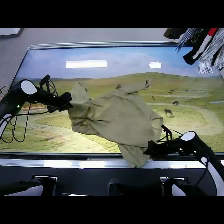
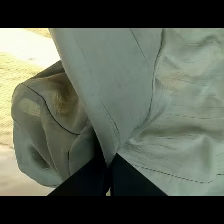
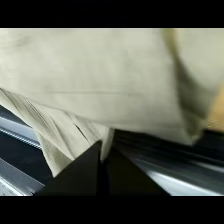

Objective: Fold the clothes and pants, and hang the long-sleeved shirts on hangers.

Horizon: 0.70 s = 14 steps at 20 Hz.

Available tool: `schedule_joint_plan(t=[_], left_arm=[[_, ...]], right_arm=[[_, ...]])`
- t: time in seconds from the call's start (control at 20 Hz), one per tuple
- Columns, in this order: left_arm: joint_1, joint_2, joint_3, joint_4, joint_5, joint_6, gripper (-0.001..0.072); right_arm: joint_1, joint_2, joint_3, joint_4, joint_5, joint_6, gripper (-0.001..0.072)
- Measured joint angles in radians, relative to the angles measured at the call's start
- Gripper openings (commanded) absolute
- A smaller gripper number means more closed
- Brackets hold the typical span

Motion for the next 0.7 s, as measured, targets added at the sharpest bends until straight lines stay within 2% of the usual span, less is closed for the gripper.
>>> schedule_joint_plan(t=[0.15, 0.35, 0.55, 0.7], left_arm=[[0.002, 0.000, 0.043, 0.000, -0.005, 0.032, 0.0019], [0.028, 0.003, 0.246, 0.001, -0.050, 0.080, 0.0019], [0.080, 0.040, 0.552, 0.002, -0.062, 0.096, 0.0019], [0.127, 0.113, 0.734, 0.002, -0.026, 0.101, 0.0019]], right_arm=[[0.043, -0.008, 0.136, 0.051, -0.015, 0.031, 0.0028], [0.062, -0.011, 0.620, 0.023, -0.023, 0.156, 0.0027], [0.067, -0.011, 1.234, -0.263, -0.065, 0.372, 0.0028], [0.067, 0.012, 1.585, -0.527, -0.091, 0.513, 0.0029]])
